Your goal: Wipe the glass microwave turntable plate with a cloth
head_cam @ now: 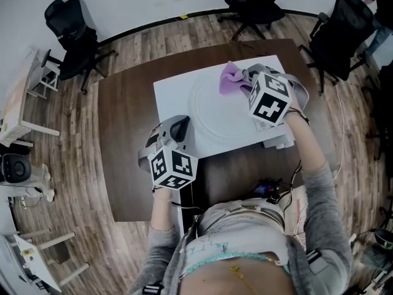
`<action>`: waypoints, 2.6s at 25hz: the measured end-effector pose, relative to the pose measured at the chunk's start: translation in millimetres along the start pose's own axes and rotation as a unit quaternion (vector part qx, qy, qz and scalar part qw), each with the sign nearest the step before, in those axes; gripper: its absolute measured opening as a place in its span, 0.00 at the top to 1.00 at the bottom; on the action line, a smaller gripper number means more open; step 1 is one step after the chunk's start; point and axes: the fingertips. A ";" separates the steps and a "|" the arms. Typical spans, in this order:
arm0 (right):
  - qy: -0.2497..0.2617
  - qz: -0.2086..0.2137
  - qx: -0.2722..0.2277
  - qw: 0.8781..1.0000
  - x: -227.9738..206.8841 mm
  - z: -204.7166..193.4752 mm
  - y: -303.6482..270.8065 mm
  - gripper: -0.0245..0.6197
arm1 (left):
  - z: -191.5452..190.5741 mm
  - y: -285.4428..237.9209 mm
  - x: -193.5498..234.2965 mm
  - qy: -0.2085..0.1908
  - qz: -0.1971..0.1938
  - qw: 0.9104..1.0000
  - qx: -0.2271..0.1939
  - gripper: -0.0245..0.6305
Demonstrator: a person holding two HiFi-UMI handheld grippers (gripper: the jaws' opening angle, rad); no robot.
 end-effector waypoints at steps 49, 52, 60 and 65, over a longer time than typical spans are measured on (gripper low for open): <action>0.139 0.091 -0.029 0.986 110.0 56.3 74.0 0.80 | 4.2 1.9 -2.5 -0.009 0.007 1.000 0.007 0.96; 0.140 0.092 -0.035 0.985 110.5 65.2 67.5 0.80 | 2.4 2.6 -3.6 -0.011 0.006 1.000 0.006 0.96; 0.148 0.090 -0.043 0.984 102.7 83.8 49.2 0.80 | 1.1 4.0 -4.5 -0.015 0.009 1.000 0.007 0.96; 0.141 0.102 -0.053 0.983 89.7 94.0 32.5 0.80 | 1.3 3.5 -4.1 -0.016 0.009 1.000 0.006 0.96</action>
Point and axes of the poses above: the fingertips, and each gripper's own axes: y backward along the fingers, x to its left, z out of its top, and after that the axes turned 13 degrees about -z, right-handed
